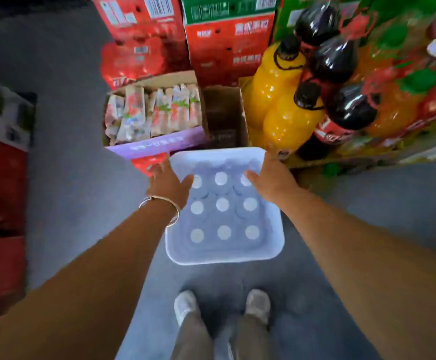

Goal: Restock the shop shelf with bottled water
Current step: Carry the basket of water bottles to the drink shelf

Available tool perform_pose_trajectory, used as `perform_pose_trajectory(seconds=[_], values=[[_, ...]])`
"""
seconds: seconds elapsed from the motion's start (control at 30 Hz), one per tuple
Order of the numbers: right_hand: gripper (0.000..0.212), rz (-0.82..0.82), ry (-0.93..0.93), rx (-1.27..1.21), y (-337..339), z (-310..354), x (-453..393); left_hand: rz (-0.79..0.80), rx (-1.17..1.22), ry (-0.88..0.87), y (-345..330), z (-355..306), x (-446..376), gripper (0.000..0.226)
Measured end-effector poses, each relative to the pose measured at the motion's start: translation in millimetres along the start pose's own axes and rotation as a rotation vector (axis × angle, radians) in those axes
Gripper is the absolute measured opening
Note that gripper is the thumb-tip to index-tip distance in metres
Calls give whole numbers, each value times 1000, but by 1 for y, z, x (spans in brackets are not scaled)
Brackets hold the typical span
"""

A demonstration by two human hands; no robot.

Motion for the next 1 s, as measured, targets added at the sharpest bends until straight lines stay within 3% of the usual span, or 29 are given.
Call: perform_pose_trajectory(seconds=[0.13,0.3,0.4,0.53,0.6,0.73,0.9,1.0], values=[[71,-104,-134,7,-26,-23,-7,-13,76,229,-34,40,-8,78],[50,-157,-309,-35,-41,-62,-4,-87,158,328,-42,61,-12,55],[53,-146,-234,26,-43,-65,-7,-67,102,353,-43,68,-19,60],[63,-77,-304,-48,-44,-73,-10,-34,231,433,-48,75,-17,68],[52,-65,-356,-117,-45,-77,-7,-33,252,449,-47,72,-15,70],[54,-45,-333,-138,-37,-71,-3,-12,194,453,-38,63,-4,51],[53,-35,-253,-9,-14,-38,8,-52,252,540,-6,63,19,60],[51,-52,-200,13,9,-13,20,-99,224,485,30,58,30,52]])
Point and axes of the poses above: each hand's wrist, its own x-axis away from the middle knuckle, its own y-axis out of the back of the hand, z = x × y, the point moved 9 cm from there along -x, towards the middle knuckle, and after that the axes turned 3 degrees about y, right-handed, at the moved point
